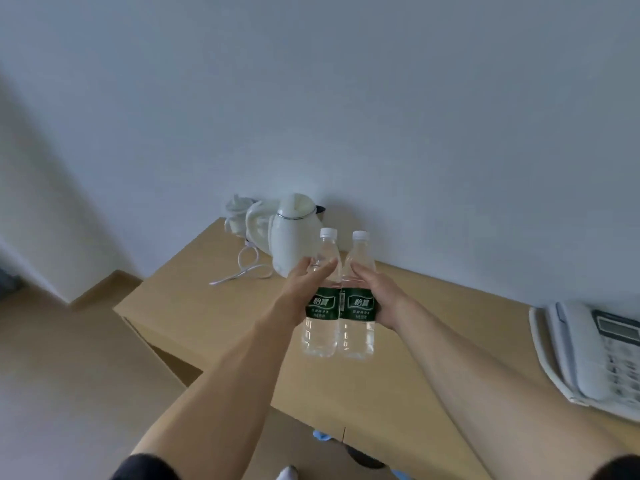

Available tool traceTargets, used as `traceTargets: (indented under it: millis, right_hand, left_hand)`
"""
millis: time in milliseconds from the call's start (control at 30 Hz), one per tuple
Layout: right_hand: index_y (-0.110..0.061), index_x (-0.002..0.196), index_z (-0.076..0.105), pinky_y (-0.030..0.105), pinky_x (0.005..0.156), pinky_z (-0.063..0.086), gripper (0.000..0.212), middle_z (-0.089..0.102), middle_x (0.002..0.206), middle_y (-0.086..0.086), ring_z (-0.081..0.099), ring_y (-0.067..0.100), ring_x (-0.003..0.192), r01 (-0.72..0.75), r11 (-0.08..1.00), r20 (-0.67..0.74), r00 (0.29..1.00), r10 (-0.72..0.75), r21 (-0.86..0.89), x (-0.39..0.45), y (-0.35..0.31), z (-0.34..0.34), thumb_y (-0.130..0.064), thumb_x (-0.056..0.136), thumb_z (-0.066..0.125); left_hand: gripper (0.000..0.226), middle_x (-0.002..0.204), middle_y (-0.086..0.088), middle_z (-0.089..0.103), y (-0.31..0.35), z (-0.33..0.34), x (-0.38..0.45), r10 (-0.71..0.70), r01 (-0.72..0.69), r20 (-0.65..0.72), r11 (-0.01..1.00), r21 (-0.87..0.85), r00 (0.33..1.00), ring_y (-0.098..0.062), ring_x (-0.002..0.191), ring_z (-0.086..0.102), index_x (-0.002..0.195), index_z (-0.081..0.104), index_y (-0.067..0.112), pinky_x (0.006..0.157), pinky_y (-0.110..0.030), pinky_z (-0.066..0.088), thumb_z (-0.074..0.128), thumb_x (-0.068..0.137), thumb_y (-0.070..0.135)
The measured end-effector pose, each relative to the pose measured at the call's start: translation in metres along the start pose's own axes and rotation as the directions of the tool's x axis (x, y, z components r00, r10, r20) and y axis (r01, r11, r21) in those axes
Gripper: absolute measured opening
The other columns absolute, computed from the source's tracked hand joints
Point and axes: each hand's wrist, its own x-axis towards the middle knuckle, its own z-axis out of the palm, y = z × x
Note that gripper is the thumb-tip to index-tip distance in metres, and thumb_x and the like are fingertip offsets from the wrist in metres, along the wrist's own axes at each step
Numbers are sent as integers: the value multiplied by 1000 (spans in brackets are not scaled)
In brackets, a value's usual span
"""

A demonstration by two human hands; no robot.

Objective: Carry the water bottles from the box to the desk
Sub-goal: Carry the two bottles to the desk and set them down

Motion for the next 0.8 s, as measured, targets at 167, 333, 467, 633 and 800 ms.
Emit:
traceTargets:
  millis: [167,333,467,633,800]
  right_hand:
    - [-15,131,58,45,80,61,72,77,106,11,75,32,95,56,997,-156,987,-46,59,24,-18,5,-54,74,79]
    - [-11,131,60,58,100,50,57,71,118,18,68,40,108,123,991,-297,949,-103,48,37,-27,-1,-46,87,73]
    - [-7,120,67,56,99,51,41,73,113,20,69,40,106,144,989,-318,937,-147,-32,40,-31,-13,-39,96,64]
    - [-20,119,54,40,85,52,48,69,118,3,68,21,104,140,982,-429,885,-181,-126,46,-29,-29,-42,84,78]
    - [-25,110,58,21,71,49,42,72,103,-9,69,-2,87,189,954,-429,861,-275,-234,54,-31,-43,-37,79,84]
  left_hand:
    - [50,115,-15,71,19,-7,58,-44,39,182,999,33,982,-34,93,75,126,56,18,80,-50,62,79,85,36]
    - [53,112,-14,73,29,-2,98,-68,25,315,990,136,947,-32,94,75,116,57,23,81,-50,61,83,75,43]
    - [81,117,-18,70,30,3,121,-51,-49,381,968,248,923,-29,99,74,126,55,15,91,-46,57,91,61,48]
    - [77,108,-17,73,35,10,139,-34,-123,413,929,350,910,-33,99,73,121,57,16,97,-52,55,92,57,40]
    - [65,103,-12,76,43,16,151,11,-230,435,861,453,900,-29,97,73,119,56,17,95,-51,55,89,64,29]
